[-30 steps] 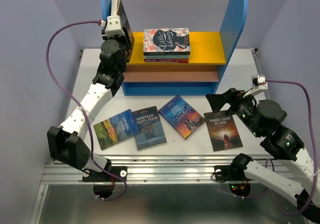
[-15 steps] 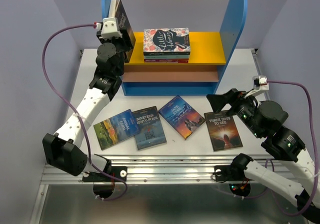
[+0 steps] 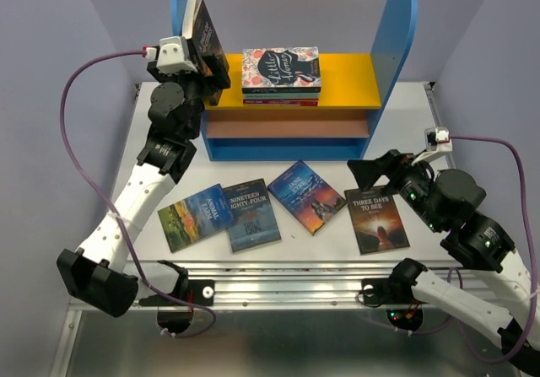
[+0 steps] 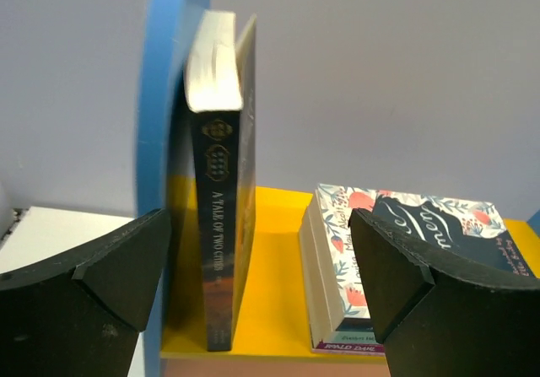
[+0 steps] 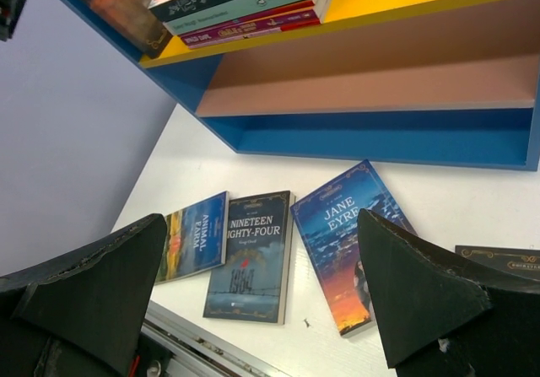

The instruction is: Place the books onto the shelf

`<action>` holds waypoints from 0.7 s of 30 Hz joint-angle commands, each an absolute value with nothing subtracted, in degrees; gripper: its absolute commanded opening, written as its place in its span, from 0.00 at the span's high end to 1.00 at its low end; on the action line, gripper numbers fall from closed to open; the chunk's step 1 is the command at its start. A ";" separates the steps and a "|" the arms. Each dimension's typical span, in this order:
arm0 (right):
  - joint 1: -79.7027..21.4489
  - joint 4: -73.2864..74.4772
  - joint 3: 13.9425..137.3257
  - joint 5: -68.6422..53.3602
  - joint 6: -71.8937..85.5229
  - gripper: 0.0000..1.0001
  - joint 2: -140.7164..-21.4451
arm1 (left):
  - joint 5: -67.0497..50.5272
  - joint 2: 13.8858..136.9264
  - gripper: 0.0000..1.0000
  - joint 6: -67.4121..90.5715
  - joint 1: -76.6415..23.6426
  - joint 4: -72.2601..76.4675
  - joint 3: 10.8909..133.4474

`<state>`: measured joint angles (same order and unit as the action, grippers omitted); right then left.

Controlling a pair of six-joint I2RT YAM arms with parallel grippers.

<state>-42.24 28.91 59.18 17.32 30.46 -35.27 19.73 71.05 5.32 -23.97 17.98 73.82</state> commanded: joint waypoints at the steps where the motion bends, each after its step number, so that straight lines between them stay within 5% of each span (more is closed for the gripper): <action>1: -42.45 28.12 60.29 15.82 31.29 0.00 -34.72 | 22.94 64.87 0.01 7.91 -22.59 18.11 74.53; 10: -42.45 32.86 63.10 14.59 31.29 0.00 -35.68 | 23.99 60.30 0.01 13.69 -22.68 2.31 82.16; 21: -42.45 36.39 62.23 12.48 29.88 0.00 -39.90 | 7.49 50.54 0.01 26.35 -22.67 -12.21 78.23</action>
<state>-42.24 36.14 62.06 13.54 31.14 -40.34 15.68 52.56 21.61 -22.74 -7.73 79.46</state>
